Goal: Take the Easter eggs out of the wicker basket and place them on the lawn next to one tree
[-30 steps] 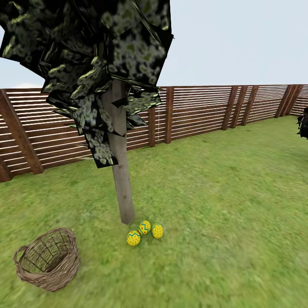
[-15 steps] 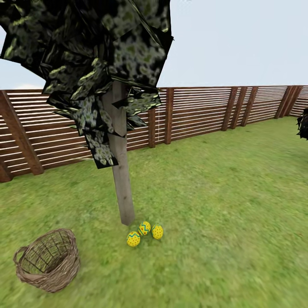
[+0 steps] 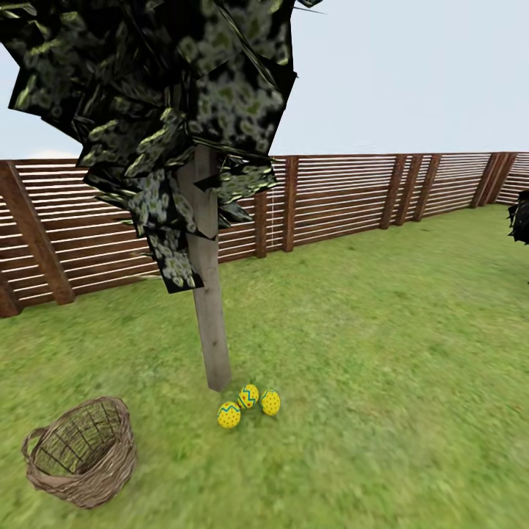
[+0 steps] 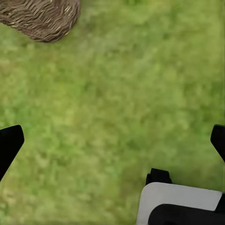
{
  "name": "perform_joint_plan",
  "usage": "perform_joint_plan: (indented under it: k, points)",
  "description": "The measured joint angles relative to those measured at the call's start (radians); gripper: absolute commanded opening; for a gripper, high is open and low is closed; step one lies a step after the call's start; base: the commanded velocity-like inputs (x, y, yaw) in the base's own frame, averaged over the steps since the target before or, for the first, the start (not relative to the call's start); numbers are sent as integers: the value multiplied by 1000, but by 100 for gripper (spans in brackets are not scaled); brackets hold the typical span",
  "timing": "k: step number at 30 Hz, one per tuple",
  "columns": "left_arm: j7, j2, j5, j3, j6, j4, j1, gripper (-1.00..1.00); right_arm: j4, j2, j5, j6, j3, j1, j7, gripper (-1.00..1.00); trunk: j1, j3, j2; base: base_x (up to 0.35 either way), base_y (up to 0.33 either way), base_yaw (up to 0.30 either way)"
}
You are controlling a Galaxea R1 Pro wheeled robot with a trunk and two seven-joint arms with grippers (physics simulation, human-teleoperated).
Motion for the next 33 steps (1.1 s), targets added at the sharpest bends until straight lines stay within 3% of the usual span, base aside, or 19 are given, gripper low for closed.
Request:
perform_joint_plan:
  k: [33]
  points:
    - [-1,-5,0,1,170,4,20,100,172,-12,0,9,3,0,13,100,0,1,0,0,0,0]
